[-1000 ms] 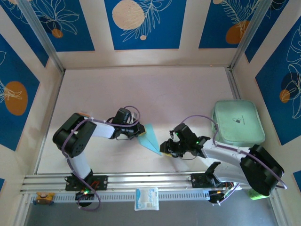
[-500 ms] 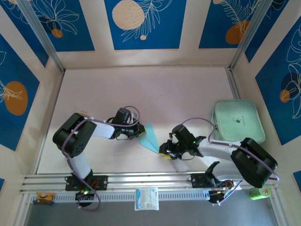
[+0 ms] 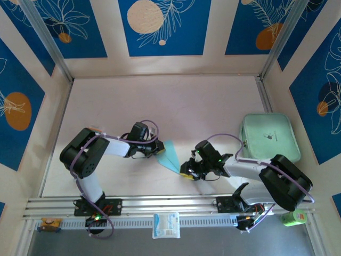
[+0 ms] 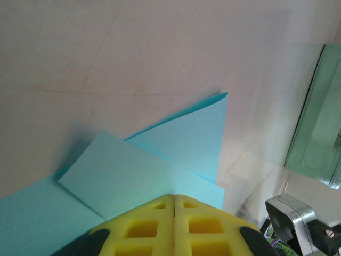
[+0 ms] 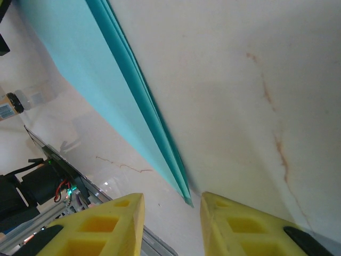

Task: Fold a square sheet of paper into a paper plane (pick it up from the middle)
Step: Turn over the paper at the center of the table.

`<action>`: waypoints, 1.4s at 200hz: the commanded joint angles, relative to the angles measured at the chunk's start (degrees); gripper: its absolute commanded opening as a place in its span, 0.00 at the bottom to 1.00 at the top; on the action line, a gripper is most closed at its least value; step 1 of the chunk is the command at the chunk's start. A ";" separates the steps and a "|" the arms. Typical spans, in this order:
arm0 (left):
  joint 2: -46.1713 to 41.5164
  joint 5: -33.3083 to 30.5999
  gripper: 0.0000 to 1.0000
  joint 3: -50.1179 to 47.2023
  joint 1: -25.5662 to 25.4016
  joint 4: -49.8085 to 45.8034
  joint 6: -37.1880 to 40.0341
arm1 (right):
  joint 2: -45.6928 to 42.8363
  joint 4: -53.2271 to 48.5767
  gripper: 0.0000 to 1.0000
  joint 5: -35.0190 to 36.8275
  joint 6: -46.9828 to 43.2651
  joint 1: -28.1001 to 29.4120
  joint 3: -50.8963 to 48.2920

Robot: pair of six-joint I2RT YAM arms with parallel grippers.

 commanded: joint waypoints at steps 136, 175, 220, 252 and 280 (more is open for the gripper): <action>1.94 -1.34 0.02 -1.75 0.48 -4.29 -0.09 | 0.64 5.09 0.30 0.32 -0.16 0.21 -0.56; 2.20 -1.46 0.02 -1.85 0.44 -4.17 -0.07 | 0.06 5.18 0.30 0.51 0.01 0.21 -0.84; 1.82 -1.64 0.02 -1.98 0.48 -4.12 -0.29 | 0.11 5.54 0.30 0.58 0.14 0.21 -0.84; 1.89 -1.58 0.02 -1.94 0.44 -4.03 -0.27 | 0.08 5.80 0.30 0.47 0.01 0.19 -0.74; 1.72 -1.49 0.02 -1.85 0.45 -4.12 -0.28 | 0.16 5.87 0.30 0.41 -0.12 0.19 -0.66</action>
